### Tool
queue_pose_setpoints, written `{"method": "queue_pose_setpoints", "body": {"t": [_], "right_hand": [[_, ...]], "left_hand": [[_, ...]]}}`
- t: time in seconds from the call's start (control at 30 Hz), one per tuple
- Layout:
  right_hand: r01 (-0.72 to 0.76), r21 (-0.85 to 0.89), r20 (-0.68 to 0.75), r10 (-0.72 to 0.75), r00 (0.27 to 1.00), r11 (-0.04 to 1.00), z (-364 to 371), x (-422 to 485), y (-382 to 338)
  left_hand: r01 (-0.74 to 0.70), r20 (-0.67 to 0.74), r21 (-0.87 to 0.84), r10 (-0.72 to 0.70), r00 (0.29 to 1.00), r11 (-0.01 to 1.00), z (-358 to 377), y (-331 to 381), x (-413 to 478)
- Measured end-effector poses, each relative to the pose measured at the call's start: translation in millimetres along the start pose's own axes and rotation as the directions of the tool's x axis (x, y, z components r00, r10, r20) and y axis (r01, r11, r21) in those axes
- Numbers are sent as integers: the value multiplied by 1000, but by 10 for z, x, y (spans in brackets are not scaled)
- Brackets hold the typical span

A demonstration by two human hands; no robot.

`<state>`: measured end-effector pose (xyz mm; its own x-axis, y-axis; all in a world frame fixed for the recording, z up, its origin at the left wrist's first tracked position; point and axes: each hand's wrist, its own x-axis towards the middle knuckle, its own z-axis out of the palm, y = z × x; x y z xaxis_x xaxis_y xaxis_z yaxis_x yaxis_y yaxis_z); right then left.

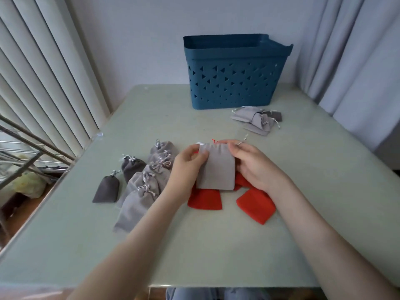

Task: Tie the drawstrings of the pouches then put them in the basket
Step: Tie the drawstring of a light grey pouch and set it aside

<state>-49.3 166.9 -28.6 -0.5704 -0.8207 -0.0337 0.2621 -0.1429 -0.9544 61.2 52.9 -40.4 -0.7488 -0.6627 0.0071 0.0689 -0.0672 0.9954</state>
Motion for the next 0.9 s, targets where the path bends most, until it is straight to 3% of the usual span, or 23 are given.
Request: {"method": "queue_pose_setpoints", "body": {"t": [0.07,0.2,0.37,0.5,0.63,0.73,0.9], "right_hand": [[28,29,-60,-26,998,999,-7,45,66],[42,-8,-30,-42,999,999,-11,70,148],[44,0,-47,-44,998,999,-36,111,183],[96,124,-30,-93,995,988,-9,122,168],[155,327,-149,-111,983,932,-68,117,117],[158,286,-171,-112,979,945,-89,111,136],[191,-9,-44,-191,981,982,-33,60,181]], "left_hand": [[2,8,-2,-2,1000,1000,37,-15,-17],[146,114,-248,-121,986,958,39,-14,35],[120,150,-386,-66,986,915,16,-29,73],[115,136,-475,-56,989,873,0,-61,82],[110,74,-554,-82,994,825,-16,-20,108],[116,52,-525,-104,993,843,-23,-19,96],[114,75,-224,-99,992,968,-6,-35,35]]}}
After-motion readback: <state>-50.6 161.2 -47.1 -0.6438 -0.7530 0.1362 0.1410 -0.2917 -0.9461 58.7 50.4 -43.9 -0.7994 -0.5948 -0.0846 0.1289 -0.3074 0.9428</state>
